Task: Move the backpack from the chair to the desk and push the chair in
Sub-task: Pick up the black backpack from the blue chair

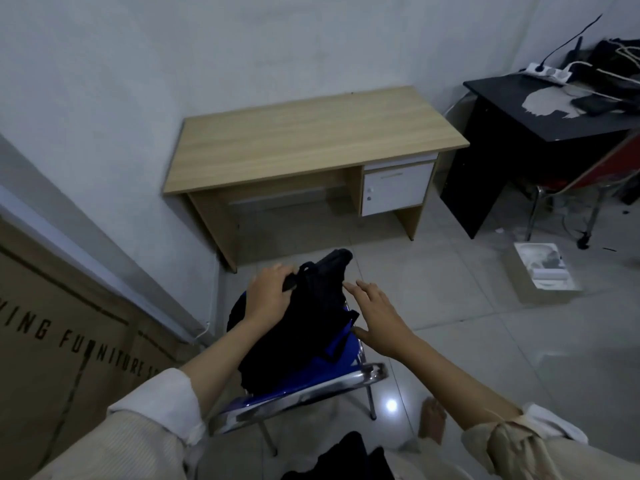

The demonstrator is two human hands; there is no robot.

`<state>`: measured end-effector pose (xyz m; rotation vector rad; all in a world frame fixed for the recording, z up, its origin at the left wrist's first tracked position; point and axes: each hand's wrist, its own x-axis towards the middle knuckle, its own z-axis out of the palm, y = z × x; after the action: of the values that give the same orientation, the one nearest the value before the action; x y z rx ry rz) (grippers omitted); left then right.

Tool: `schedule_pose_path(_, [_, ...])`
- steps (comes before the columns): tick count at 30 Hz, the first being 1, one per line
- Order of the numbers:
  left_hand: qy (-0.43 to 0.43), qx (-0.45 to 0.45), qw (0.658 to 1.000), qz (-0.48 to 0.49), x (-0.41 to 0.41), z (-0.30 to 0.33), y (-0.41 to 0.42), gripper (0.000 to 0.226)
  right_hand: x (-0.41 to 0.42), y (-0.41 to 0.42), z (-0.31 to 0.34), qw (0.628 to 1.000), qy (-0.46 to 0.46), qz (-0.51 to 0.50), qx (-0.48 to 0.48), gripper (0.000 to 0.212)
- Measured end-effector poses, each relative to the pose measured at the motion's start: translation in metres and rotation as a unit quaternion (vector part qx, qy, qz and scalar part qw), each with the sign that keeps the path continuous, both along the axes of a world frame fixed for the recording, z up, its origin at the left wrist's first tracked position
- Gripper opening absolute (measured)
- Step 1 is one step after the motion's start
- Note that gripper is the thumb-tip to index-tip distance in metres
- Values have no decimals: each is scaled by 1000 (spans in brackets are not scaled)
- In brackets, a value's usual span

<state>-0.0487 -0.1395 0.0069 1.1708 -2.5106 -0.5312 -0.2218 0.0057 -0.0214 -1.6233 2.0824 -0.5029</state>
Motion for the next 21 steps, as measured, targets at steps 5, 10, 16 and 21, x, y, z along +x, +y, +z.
schedule_pose_path(5, [16, -11, 999, 42, -41, 15, -10, 9, -40, -16, 5, 999, -12, 5, -36, 84])
schedule_pose_path(10, [54, -5, 994, 96, -110, 33, -18, 8, -111, -37, 9, 998, -32, 28, -38, 84])
schedule_pose_path(16, [72, 11, 986, 153, -202, 65, -32, 5, -203, -58, 30, 997, -60, 34, -35, 86])
schedule_pose_path(21, [121, 42, 971, 200, -273, 81, -46, 7, -281, -64, 41, 997, -74, 27, -22, 89])
